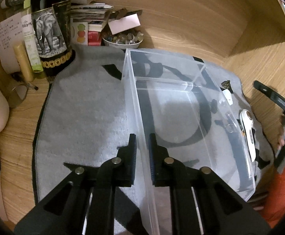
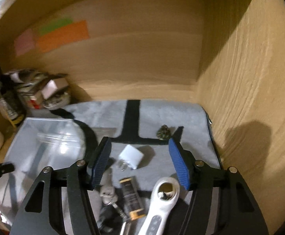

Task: Organize rigid objects
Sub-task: 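Grasp the clear plastic box rim with the left gripper while the right gripper grasps the dark metal ornament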

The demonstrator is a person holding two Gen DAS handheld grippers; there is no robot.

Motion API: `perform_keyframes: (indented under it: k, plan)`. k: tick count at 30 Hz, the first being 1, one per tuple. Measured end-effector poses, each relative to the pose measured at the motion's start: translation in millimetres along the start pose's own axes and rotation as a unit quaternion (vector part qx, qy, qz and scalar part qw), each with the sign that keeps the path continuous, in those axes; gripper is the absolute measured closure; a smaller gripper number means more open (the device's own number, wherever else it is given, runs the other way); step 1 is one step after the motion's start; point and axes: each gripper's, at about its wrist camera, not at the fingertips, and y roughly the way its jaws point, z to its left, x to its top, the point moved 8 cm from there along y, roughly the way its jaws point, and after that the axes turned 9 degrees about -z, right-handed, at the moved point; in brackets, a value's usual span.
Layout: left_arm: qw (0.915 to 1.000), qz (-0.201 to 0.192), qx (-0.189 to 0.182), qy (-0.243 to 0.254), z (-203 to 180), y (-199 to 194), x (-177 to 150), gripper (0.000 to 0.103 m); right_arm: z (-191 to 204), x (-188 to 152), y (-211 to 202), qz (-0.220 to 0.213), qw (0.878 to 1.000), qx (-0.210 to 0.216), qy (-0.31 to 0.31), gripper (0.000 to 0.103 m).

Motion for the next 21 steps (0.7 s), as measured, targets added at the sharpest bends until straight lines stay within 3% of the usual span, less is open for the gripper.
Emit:
perform_keyframes:
  k: [3, 14, 16, 18, 21]
  plan:
    - [1.0000, -0.001, -0.001, -0.002, 1, 0, 1, 0.091, -11, 2, 29, 0.031, 0.999, -0.011, -0.006, 0.056]
    - [0.9999, -0.004, 0.007, 0.014, -3, 2, 2, 0.091, -46, -16, 125, 0.146, 0.989, -0.034, -0.013, 0.060]
    - [0.9999, -0.004, 0.007, 0.013, -3, 3, 2, 0.091, -50, -20, 134, 0.157, 0.987, -0.040, -0.013, 0.061]
    - [0.9999, -0.004, 0.008, 0.012, -4, 3, 2, 0.091, -51, -25, 140, 0.168, 0.985, -0.034, -0.006, 0.073]
    - [0.9998, -0.005, 0.012, 0.014, -4, 4, 2, 0.091, -48, -24, 136, 0.159, 0.987, -0.033, -0.009, 0.073]
